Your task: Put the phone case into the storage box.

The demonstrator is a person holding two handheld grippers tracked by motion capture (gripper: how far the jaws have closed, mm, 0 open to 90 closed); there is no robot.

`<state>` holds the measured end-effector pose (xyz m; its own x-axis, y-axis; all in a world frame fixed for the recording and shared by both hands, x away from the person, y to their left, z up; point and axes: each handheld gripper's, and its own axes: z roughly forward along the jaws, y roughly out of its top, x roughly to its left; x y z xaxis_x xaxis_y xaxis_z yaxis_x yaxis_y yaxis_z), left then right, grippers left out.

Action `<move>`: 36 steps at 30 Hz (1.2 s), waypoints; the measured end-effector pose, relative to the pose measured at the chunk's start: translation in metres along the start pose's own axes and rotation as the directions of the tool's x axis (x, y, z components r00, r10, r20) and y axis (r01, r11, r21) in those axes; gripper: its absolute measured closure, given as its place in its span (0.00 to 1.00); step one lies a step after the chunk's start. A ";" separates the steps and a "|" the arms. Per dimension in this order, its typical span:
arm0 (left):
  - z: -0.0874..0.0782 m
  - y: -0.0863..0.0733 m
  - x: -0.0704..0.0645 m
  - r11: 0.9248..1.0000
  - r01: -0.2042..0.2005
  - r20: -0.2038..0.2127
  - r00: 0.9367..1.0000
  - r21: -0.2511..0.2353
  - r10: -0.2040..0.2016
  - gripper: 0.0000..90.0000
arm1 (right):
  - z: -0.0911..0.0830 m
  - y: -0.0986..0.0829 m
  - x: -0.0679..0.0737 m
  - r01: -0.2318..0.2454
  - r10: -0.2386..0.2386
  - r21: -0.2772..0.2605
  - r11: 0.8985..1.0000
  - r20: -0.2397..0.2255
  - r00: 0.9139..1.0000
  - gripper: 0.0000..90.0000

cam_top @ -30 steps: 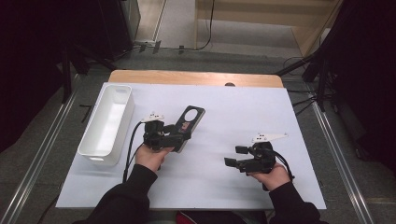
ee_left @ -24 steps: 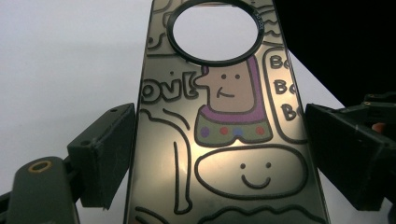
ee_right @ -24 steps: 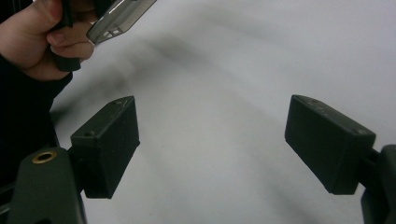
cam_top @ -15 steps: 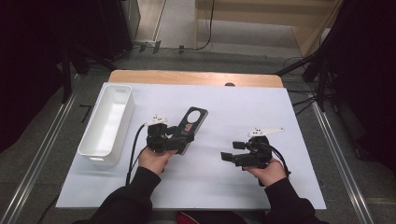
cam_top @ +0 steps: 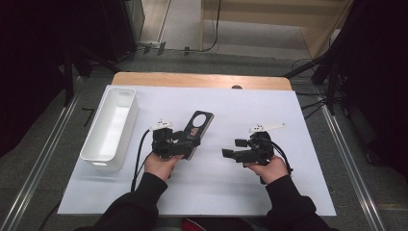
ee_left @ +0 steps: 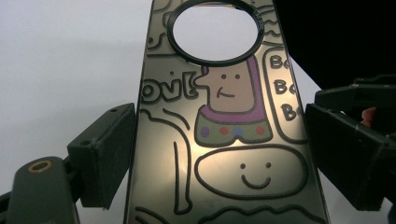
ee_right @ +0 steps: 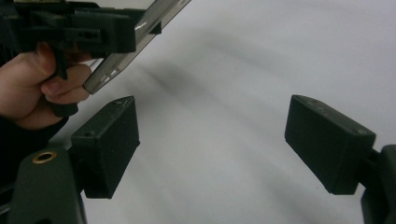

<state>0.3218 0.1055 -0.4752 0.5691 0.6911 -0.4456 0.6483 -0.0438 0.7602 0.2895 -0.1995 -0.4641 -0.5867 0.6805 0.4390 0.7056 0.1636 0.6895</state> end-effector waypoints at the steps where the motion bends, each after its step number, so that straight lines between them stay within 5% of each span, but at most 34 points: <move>1: 0.001 -0.001 0.000 1.000 0.003 0.006 1.000 0.001 -0.003 0.13 | 0.001 0.001 -0.001 -0.004 0.004 -0.003 1.000 -0.001 1.000 0.18; 11: 0.006 -0.004 -0.002 1.000 0.002 0.017 1.000 0.017 -0.003 0.13 | 0.009 0.016 0.000 -0.022 0.022 0.010 1.000 0.023 0.999 0.18; 31: 0.011 -0.009 -0.002 0.998 0.050 0.003 0.999 -0.036 -0.050 0.13 | 0.012 0.044 -0.004 -0.102 0.102 -0.002 0.995 0.053 0.993 0.19; 36: 0.012 -0.009 -0.002 0.997 0.067 0.007 0.998 -0.038 -0.067 0.13 | 0.015 0.050 -0.003 -0.072 0.074 -0.022 0.997 0.070 0.995 0.19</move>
<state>0.3206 0.0958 -0.4867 0.5281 0.6876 -0.4983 0.6650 0.0300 0.7462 0.3323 -0.1825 -0.4394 -0.5038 0.7390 0.4472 0.7373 0.0982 0.6684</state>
